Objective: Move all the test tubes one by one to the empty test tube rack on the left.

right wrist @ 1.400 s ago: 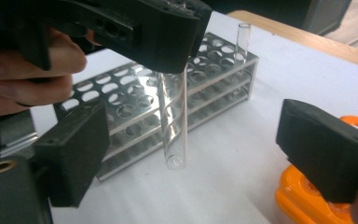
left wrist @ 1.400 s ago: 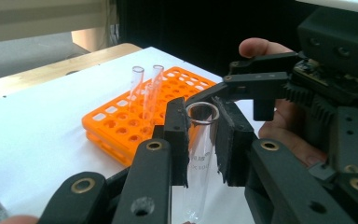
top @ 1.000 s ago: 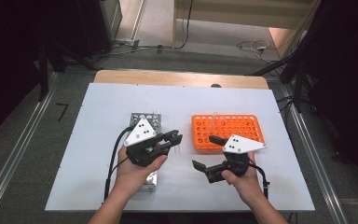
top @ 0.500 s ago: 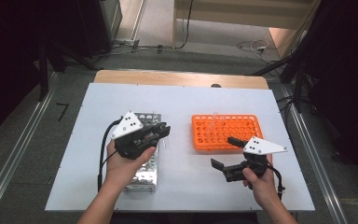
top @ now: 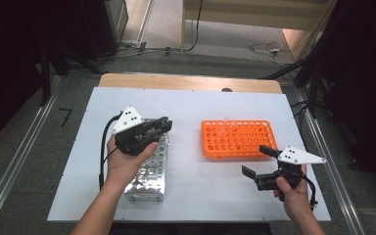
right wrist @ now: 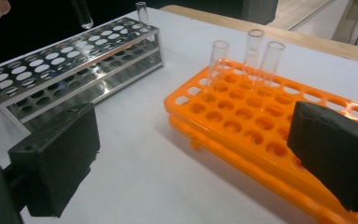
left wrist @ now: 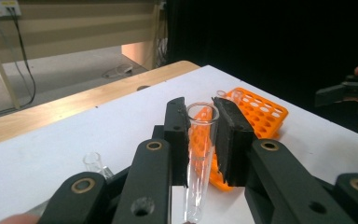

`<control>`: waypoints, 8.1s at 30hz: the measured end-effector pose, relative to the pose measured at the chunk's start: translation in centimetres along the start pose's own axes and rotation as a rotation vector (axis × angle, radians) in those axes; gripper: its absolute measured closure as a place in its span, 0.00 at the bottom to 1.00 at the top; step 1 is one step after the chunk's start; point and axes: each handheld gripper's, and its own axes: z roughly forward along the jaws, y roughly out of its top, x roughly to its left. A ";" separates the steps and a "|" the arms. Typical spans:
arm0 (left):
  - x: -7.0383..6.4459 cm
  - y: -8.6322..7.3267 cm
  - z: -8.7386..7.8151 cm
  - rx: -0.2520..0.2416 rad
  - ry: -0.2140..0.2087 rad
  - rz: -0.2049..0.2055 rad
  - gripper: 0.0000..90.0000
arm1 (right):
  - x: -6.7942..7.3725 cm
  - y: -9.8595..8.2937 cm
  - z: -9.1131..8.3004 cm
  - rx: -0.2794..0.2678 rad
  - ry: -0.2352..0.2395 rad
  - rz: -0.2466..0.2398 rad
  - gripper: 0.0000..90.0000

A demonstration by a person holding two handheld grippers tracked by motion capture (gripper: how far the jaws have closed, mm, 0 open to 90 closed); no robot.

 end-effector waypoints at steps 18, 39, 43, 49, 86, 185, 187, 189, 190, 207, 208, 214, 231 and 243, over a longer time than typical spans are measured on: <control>2.8 0.0 1.8 -0.005 0.093 -0.019 0.85 | -3.3 -1.6 -1.1 0.005 -0.051 0.057 0.01; 4.4 -1.8 4.5 0.044 0.191 -0.027 0.85 | -3.2 -1.5 -1.1 0.003 -0.051 0.060 0.01; 4.4 -2.0 4.7 0.051 0.194 -0.028 0.85 | -3.2 -1.5 -1.1 0.000 -0.051 0.063 0.01; 4.4 -2.5 5.0 0.070 0.197 -0.025 0.85 | -3.2 -1.5 -1.1 -0.001 -0.051 0.063 0.01; 4.8 -4.0 6.1 0.253 0.166 -0.074 0.81 | -2.8 -1.5 -0.7 0.012 -0.053 0.064 0.01; 0.0 -4.5 0.3 0.131 -0.033 -0.117 0.00 | -5.1 1.7 12.2 0.166 -0.185 0.134 0.82; 0.0 -4.4 0.4 0.131 -0.033 -0.118 0.00 | -5.1 1.8 12.0 0.153 -0.184 0.140 0.82; -0.1 -4.4 0.4 0.130 -0.035 -0.117 0.00 | -5.1 2.0 11.7 0.135 -0.186 0.137 0.82; -0.1 -4.4 0.4 0.131 -0.035 -0.116 0.00 | -5.1 2.2 11.5 0.127 -0.186 0.140 0.82; -0.4 -4.1 0.4 0.121 -0.042 -0.109 0.00 | -4.3 4.1 7.3 0.050 -0.180 0.116 0.82; -0.5 -4.1 0.4 0.121 -0.041 -0.106 0.00 | -4.2 4.2 7.1 0.048 -0.179 0.112 0.82; -0.6 -4.0 0.5 0.118 -0.045 -0.101 0.00 | -2.7 4.6 5.8 0.052 -0.142 0.092 0.82; -1.4 -3.5 0.6 0.095 -0.062 -0.103 0.00 | 2.2 5.5 6.3 0.080 0.012 0.013 0.82; -3.2 -3.1 1.5 0.096 -0.110 -0.077 0.01 | 4.9 5.1 8.1 0.120 0.092 -0.025 0.82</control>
